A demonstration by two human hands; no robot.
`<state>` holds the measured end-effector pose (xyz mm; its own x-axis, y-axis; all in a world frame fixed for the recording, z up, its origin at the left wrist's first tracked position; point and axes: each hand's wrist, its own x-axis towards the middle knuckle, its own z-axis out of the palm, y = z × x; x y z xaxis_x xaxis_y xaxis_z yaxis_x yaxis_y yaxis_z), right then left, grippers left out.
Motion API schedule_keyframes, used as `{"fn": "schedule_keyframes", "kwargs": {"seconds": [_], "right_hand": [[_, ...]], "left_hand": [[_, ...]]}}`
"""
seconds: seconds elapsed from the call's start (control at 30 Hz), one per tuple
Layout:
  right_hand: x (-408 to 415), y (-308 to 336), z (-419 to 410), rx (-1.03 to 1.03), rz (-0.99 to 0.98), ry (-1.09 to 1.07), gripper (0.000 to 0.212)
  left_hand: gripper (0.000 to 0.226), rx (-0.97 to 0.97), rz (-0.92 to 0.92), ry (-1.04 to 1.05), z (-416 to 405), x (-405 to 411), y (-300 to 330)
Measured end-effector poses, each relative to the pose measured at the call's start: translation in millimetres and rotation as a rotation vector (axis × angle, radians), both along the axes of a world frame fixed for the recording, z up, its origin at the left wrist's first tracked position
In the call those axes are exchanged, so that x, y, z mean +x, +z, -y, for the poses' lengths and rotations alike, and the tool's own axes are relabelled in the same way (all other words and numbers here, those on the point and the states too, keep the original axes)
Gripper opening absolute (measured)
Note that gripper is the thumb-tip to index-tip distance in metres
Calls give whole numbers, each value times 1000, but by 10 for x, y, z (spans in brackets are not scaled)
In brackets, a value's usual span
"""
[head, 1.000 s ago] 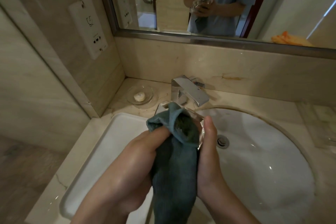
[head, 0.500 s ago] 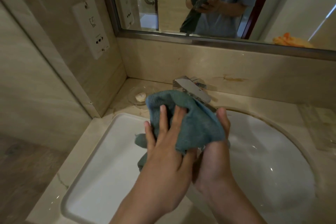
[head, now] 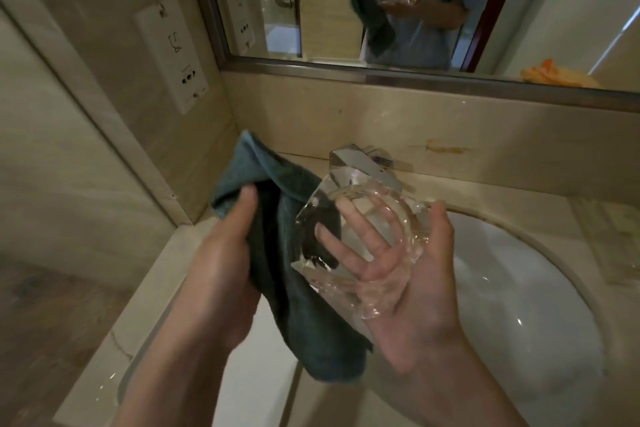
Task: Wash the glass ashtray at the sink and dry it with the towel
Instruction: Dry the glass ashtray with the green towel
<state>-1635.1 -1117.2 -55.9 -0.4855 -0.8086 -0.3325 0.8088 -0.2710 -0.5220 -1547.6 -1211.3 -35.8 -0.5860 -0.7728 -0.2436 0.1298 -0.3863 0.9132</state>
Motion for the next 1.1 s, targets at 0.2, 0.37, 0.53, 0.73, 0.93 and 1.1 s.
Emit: {"fn": "schedule_keyframes", "kwargs": {"seconds": [0.2, 0.37, 0.53, 0.73, 0.93, 1.1], "right_hand": [[-26, -3, -1, 89, -165, 121, 68], [107, 46, 70, -75, -178, 73, 44], [112, 5, 81, -137, -113, 113, 56], [80, -61, 74, -58, -167, 217, 79], [72, -61, 50, 21, -272, 232, 76], [58, -77, 41, -28, -252, 246, 88]], "left_hand": [[17, -498, 251, -48, -21, 2, 193], [37, -1204, 437, -401, -307, -255, 15], [57, -1259, 484, -286, -192, -347, 29], [35, -1092, 666, -389, -23, -421, 203], [27, -580, 507, -505, 197, -353, 319], [36, -118, 263, -466, 341, -224, 273]]}}
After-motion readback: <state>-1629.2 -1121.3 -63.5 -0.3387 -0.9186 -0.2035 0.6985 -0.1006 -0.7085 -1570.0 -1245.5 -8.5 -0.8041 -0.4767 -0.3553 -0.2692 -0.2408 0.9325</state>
